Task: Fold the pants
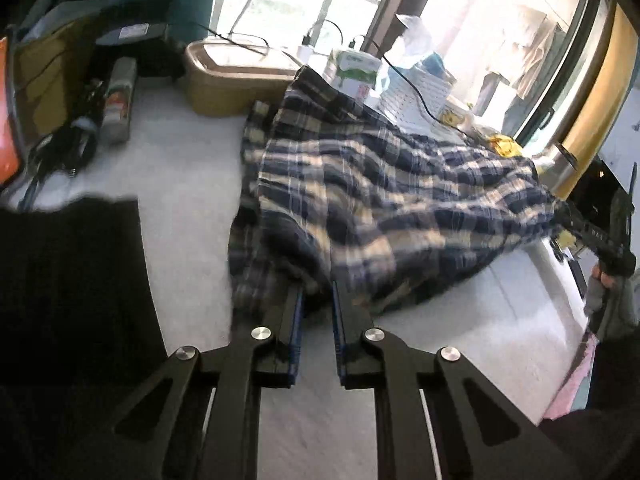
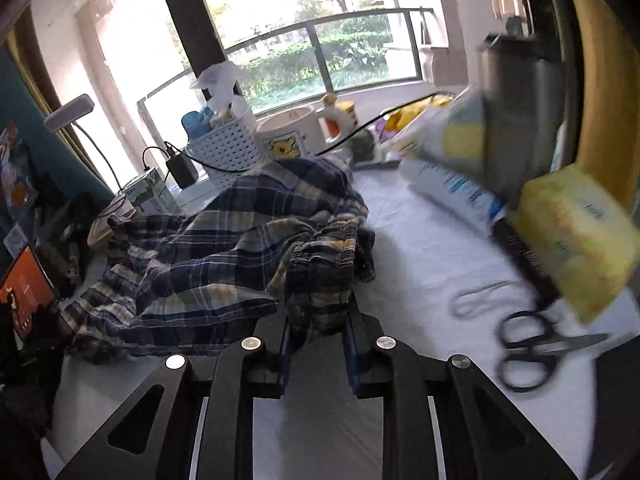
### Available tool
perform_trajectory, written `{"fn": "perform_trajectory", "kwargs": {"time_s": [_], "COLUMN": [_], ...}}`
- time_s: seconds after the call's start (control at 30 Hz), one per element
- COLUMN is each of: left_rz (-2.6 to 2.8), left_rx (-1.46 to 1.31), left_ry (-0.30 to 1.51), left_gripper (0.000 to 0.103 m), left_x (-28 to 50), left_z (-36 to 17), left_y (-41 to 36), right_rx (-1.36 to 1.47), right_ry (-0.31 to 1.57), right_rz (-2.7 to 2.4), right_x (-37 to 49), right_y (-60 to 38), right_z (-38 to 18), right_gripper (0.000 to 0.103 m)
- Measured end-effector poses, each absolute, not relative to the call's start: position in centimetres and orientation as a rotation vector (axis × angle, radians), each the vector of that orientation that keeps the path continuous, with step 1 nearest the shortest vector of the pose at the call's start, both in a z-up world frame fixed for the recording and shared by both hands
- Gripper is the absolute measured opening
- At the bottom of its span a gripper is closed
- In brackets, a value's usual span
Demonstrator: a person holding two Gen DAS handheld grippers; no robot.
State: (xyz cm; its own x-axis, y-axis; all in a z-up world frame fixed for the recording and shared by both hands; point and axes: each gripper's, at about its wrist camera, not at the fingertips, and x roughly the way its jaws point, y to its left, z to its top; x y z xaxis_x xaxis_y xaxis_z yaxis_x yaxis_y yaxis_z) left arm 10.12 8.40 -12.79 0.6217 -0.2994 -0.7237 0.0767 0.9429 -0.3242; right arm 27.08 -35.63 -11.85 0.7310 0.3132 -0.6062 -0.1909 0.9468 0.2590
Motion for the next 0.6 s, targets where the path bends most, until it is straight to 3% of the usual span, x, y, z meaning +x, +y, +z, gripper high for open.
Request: {"fn": "perform_trajectory", "kwargs": {"time_s": [0.33, 0.37, 0.4, 0.47, 0.5, 0.57, 0.6], "left_rz": [-0.200, -0.188, -0.175, -0.154, -0.152, -0.147, -0.151], "left_rx": [-0.211, -0.207, -0.200, -0.195, -0.203, -0.222, -0.230], "left_ry": [0.844, 0.836, 0.824, 0.791, 0.787, 0.807, 0.812], "left_gripper": [0.015, 0.027, 0.050, 0.068, 0.068, 0.068, 0.068], "left_x": [9.1, 9.7, 10.5, 11.9, 12.9, 14.4, 15.1], "left_z": [-9.8, -9.4, -9.1, -9.1, -9.3, -10.0, -10.4], "left_y": [7.4, 7.6, 7.7, 7.9, 8.0, 8.0, 8.0], "right_rx": [0.101, 0.110, 0.121, 0.126, 0.133, 0.161, 0.182], "right_ry": [0.734, 0.731, 0.723, 0.703, 0.685, 0.653, 0.632], "right_rz": [0.231, 0.233, 0.231, 0.213, 0.200, 0.184, 0.183], "right_x": [25.6, 25.5, 25.4, 25.0, 24.9, 24.4, 24.2], "right_y": [-38.2, -38.4, -38.5, -38.7, -38.9, -39.4, -39.7], "right_z": [-13.5, -13.7, -13.7, -13.5, -13.3, -12.8, -12.5], "right_gripper": [0.022, 0.027, 0.029, 0.036, 0.052, 0.072, 0.071]}}
